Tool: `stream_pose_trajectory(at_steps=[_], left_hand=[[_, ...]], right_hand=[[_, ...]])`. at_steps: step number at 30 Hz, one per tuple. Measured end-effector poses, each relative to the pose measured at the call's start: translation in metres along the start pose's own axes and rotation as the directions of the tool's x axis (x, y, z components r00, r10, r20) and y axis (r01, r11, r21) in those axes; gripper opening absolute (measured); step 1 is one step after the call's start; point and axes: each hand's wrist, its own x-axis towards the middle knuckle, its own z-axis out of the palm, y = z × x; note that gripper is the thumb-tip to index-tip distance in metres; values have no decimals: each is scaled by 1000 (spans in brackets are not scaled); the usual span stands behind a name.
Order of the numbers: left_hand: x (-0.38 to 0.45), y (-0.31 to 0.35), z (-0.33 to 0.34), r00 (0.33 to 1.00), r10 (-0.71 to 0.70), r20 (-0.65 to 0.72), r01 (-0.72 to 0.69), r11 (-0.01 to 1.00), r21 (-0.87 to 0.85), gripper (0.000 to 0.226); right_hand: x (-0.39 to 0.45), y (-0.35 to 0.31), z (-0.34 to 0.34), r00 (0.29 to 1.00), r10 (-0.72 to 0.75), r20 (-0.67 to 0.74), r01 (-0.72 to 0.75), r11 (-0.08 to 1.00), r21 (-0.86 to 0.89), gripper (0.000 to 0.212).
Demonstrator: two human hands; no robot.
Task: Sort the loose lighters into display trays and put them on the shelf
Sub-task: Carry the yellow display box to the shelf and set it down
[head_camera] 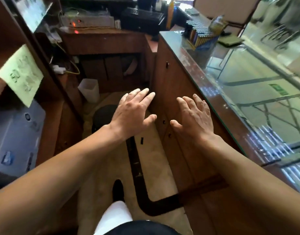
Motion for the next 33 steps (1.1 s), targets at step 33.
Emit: stream_pose_trajectory(at_steps=[33], left_hand=[[508, -119, 125, 924, 373, 90, -352, 917, -188, 71]], right_hand=[[401, 135, 61, 800, 596, -68, -597, 802, 17, 79]])
